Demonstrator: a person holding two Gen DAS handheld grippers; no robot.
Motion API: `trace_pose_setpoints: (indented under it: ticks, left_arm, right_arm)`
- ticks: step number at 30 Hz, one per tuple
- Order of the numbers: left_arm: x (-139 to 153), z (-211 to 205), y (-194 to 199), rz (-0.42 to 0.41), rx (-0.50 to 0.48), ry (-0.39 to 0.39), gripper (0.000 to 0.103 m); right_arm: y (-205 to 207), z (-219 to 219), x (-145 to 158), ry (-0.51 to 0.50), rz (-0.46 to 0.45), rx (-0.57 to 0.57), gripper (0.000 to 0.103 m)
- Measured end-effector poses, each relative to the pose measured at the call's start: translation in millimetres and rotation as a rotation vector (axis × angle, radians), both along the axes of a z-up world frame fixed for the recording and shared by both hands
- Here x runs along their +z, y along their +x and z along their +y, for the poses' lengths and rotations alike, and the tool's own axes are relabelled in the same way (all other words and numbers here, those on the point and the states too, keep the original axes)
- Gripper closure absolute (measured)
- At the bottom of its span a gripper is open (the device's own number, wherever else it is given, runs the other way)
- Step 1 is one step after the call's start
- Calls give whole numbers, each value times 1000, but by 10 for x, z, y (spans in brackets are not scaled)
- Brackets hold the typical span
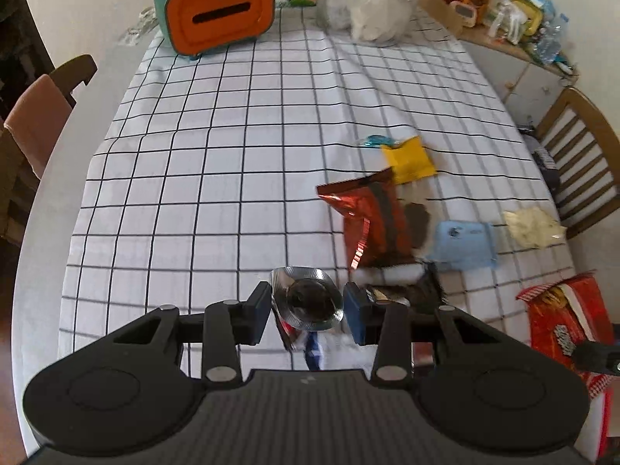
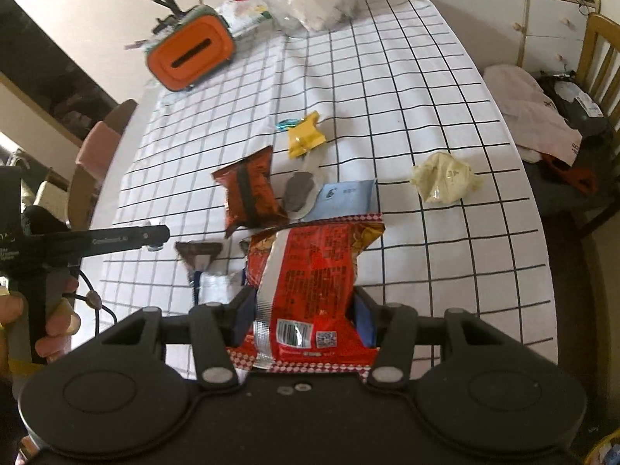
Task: Organize snacks
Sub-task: 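Carry the red chip bag into the white box and release it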
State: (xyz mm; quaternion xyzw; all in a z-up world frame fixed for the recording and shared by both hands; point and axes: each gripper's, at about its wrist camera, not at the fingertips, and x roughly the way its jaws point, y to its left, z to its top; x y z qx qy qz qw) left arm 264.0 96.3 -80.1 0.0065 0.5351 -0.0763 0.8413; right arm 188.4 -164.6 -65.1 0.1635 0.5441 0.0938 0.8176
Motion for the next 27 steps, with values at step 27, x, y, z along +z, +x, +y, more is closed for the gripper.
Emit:
trace_pose_setpoints:
  ticks: [27]
  left_arm:
    - [296, -566, -1721, 77, -22, 10, 63]
  right_arm:
    - [-1109, -51, 92, 45, 2, 189, 51]
